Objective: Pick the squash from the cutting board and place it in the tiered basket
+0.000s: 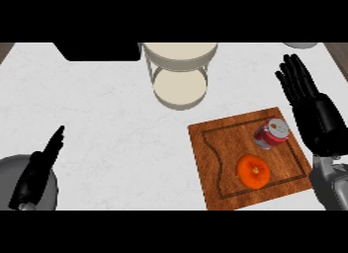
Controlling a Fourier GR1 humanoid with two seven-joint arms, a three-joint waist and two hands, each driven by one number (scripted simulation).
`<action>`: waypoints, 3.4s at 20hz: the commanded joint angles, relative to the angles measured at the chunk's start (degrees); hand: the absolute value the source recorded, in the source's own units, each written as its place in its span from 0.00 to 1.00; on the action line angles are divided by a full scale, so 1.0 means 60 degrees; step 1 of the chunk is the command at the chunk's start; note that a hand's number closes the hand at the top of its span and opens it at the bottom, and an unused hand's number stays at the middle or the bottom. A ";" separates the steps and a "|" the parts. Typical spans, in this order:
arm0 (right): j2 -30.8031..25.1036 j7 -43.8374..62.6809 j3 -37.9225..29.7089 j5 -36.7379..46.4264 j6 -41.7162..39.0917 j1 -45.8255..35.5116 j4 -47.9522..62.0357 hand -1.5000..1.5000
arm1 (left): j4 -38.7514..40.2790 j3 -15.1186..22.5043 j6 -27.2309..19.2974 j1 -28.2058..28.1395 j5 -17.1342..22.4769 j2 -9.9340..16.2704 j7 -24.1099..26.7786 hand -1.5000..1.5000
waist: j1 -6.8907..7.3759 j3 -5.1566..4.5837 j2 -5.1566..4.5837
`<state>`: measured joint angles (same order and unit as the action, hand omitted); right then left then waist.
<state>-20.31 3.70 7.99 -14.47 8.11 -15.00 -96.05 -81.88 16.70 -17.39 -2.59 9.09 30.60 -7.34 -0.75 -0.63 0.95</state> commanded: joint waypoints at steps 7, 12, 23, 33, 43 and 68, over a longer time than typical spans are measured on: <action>0.2119 -0.2009 -0.3736 -0.4095 0.0808 0.0433 -0.0754 1.00 | -0.0915 -0.0292 -0.0777 0.0973 0.0043 -0.1199 0.0867 0.50 | -0.1111 0.0662 0.0363; 0.1174 -0.0620 -0.2909 -0.6427 -0.3692 0.2229 0.0225 0.00 | -0.1255 0.0098 -0.1207 0.1639 -0.0274 -0.2054 0.1166 0.50 | -0.0312 0.0169 -0.0122; -0.2986 -0.1350 -0.5429 -0.3990 -0.7777 0.4629 -0.0998 0.00 | -0.1417 0.0001 -0.1001 0.1685 -0.0277 -0.2032 0.0908 0.50 | -0.0277 0.0085 -0.0064; -0.4766 0.0289 -0.5923 -0.0234 -0.7341 0.5061 -0.5237 0.00 | -0.1600 0.0075 -0.1009 0.1689 -0.0375 -0.2187 0.0853 0.50 | -0.0144 0.0080 -0.0065; -0.5096 0.5422 -0.3460 -0.0416 -0.5945 0.3820 -0.7957 0.00 | -0.0999 0.0017 -0.0787 0.2040 -0.0809 -0.2632 0.1232 0.50 | 0.0176 0.0085 -0.0173; -0.4196 0.7220 0.0072 0.3157 -0.7296 0.2444 -0.7012 0.00 | -0.1387 -0.0359 -0.0407 0.1632 -0.1591 -0.3379 0.0947 0.50 | 0.0126 0.0109 -0.0146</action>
<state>-46.91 48.11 7.24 -1.66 -32.34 -2.15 -138.63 -87.91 14.35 -20.24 9.29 0.22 10.69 -1.57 -0.03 -0.01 0.05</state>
